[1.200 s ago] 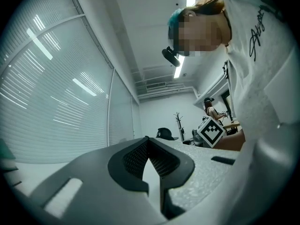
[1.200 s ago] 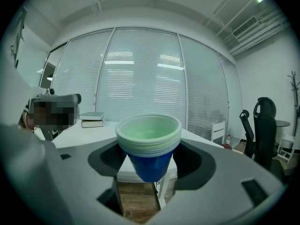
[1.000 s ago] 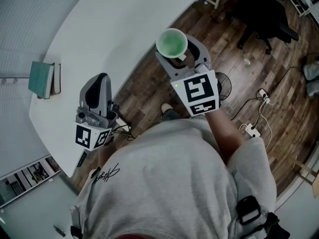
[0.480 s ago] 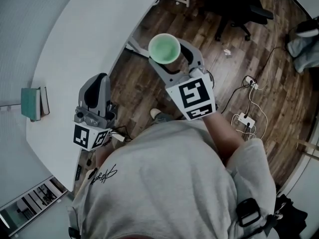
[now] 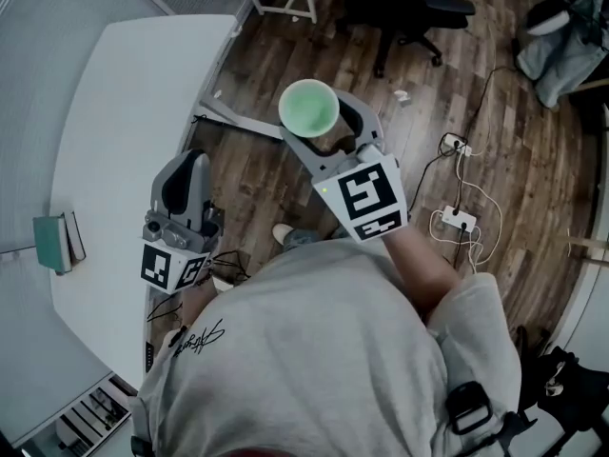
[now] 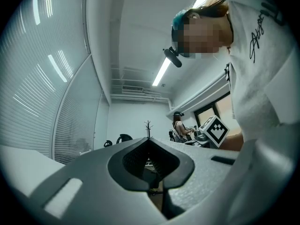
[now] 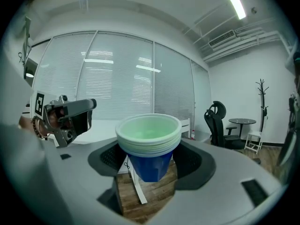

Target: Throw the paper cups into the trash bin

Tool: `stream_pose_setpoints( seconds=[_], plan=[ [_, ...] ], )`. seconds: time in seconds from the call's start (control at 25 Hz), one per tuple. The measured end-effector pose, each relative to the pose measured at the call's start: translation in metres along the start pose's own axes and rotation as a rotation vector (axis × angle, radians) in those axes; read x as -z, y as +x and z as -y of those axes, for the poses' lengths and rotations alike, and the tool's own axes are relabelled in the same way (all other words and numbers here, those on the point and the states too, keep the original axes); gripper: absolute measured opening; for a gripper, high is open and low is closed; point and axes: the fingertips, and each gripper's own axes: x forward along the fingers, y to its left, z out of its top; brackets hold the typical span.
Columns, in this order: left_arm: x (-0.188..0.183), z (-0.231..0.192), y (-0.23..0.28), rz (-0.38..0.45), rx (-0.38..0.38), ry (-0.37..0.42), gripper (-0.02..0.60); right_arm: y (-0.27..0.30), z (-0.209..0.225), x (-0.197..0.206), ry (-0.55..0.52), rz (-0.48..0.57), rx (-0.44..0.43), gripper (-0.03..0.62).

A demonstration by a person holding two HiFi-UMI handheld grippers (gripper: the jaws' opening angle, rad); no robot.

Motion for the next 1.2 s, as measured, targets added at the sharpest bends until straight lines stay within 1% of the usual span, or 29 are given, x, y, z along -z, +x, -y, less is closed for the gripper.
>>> stream_pose_setpoints(
  seconds=[0.16, 0.4, 0.64, 0.8, 0.92, 1.0, 1.2],
  plan=[
    [0.005, 0.018, 0.026, 0.006, 0.039, -0.014, 0.003, -0.018, 0.027, 0.003, 0.01, 0.001, 0.031, 0.313],
    [0.016, 0.044, 0.063, 0.014, 0.077, -0.041, 0.003, -0.044, 0.065, 0.012, 0.017, -0.003, 0.066, 0.313],
    [0.023, 0.059, 0.09, 0.004, 0.099, -0.05, 0.003, -0.058, 0.089, 0.02, 0.022, -0.008, 0.083, 0.313],
    [0.026, 0.066, 0.102, -0.003, 0.118, -0.055, 0.003, -0.063, 0.1, 0.023, 0.026, -0.006, 0.101, 0.313],
    [0.03, 0.069, 0.106, -0.01, 0.152, -0.067, 0.003, -0.065, 0.103, 0.026, 0.039, -0.006, 0.119, 0.313],
    [0.035, 0.068, 0.108, -0.015, 0.176, -0.075, 0.003, -0.065, 0.102, 0.031, 0.051, -0.03, 0.131, 0.313],
    [0.05, 0.067, 0.116, -0.025, 0.225, -0.117, 0.003, -0.068, 0.103, 0.039, 0.072, -0.046, 0.168, 0.313]
  ],
)
